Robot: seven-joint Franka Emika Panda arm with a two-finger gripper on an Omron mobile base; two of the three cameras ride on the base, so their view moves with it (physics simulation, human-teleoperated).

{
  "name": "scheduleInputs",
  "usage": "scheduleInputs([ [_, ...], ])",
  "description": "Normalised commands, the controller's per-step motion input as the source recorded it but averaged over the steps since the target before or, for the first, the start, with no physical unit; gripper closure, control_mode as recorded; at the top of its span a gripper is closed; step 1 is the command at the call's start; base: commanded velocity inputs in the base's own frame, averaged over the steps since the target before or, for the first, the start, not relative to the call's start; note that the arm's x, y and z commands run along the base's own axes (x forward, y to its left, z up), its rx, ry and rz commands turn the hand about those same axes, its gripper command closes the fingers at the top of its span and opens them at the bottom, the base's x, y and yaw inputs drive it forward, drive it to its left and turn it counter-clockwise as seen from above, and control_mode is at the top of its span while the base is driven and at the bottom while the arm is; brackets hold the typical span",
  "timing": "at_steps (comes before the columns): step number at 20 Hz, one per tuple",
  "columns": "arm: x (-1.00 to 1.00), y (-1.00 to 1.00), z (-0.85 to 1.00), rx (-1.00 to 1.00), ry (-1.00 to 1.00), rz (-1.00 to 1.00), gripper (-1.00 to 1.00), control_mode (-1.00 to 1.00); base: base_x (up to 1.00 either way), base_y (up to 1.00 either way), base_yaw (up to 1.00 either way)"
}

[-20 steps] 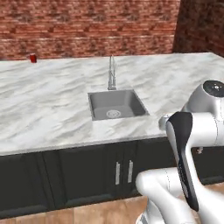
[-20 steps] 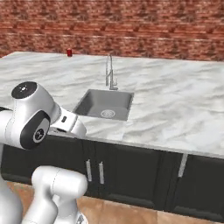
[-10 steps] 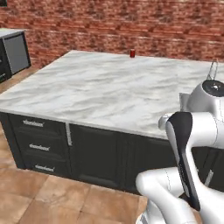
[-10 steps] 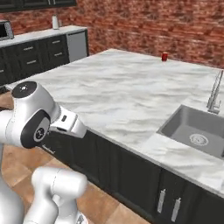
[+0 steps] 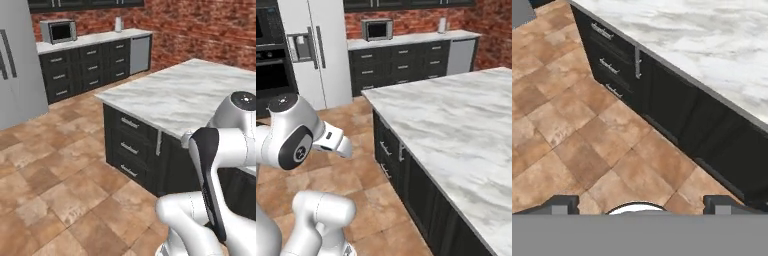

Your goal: Four empty soda cans are scattered around the kitchen. Gather all the cans and cluster them next to the stove for recycling.

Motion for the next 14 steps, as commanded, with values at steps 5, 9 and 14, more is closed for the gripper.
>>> scheduleInputs([
  [5, 0.0, 0.0, 0.0, 0.0, 0.0, 0.0, -1.0, 1.0, 0.15, 0.6, 0.75],
  [9, 0.0, 0.0, 0.0, 0.0, 0.0, 0.0, -1.0, 1.0, 0.34, 0.69, 0.67],
  [14, 0.0, 0.0, 0.0, 0.0, 0.0, 0.0, -1.0, 1.0, 0.74, 0.51, 0.31],
])
